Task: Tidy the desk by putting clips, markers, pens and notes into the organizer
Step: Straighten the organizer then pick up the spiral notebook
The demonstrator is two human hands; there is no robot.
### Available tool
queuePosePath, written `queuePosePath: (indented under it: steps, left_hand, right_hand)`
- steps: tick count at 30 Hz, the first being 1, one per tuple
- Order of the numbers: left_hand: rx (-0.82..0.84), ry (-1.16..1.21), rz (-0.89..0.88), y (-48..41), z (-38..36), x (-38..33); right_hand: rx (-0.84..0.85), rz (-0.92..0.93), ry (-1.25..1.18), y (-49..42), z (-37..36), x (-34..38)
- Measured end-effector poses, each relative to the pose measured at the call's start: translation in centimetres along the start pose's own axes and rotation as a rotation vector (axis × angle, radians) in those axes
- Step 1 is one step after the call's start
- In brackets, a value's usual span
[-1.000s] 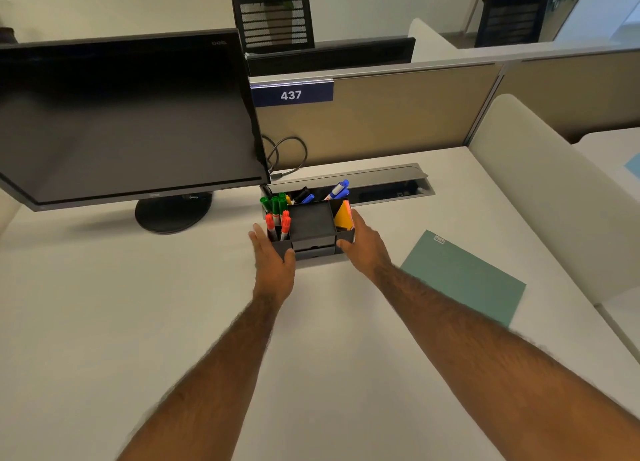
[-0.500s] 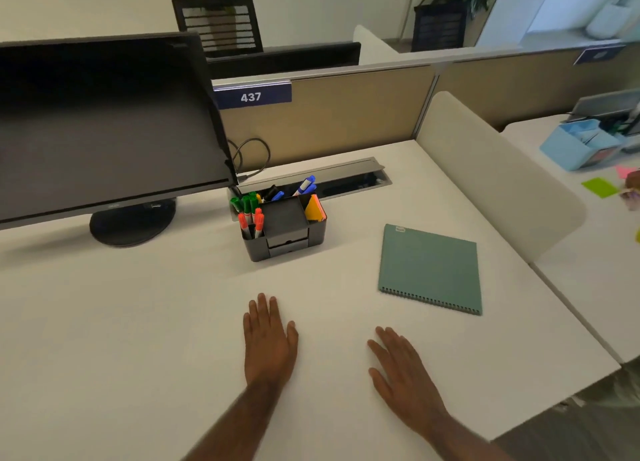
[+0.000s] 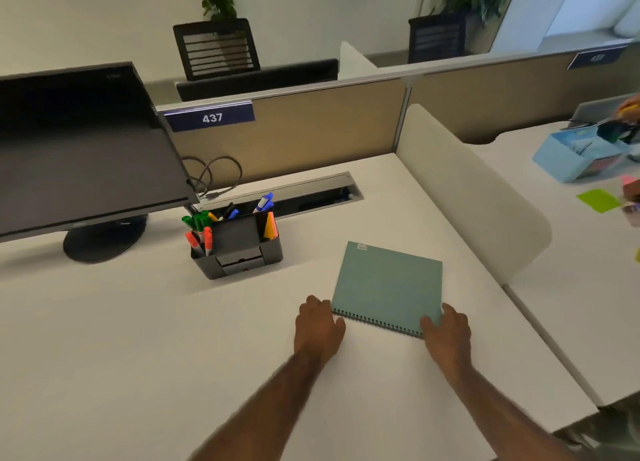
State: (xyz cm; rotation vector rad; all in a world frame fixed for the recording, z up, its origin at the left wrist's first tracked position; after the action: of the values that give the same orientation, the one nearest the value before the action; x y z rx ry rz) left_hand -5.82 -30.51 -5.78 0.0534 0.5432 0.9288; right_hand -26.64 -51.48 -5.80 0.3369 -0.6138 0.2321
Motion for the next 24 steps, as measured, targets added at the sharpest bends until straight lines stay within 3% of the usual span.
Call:
queuePosePath:
  steps: [6,15,21,24]
  left_hand:
    - [-0.015,0.415,0.259,-1.8,-0.1,-0.4]
    - [-0.297,0.589,0.057,-5.2,9.0,-5.2]
    - [-0.300,0.582,-0.078,-9.5,12.2,-9.2]
    - [-0.263,0.591,-0.129,-11.6,12.6,-10.9]
  right_hand:
    - [0.099,-0.140,-0.263,-2.6,0.2,-1.1]
    - [0.052,-0.101,-0.552,-6.1,4.5,3.3]
    - [-0.002,-0.051,-0.725,-9.0,7.8,6.9]
    - [-0.049,0.092,-0.714,-10.6,9.3,9.1]
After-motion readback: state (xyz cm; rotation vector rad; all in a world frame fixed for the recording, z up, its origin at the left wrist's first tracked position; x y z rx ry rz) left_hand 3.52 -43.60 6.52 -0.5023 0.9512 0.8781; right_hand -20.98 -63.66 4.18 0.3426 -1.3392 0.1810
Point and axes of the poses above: each hand's wrist, its own y-axis away from the middle knuckle, its own z-axis out of the back of the hand, x = y × z, the point moved 10 cm from there along -y, towards the middle knuckle
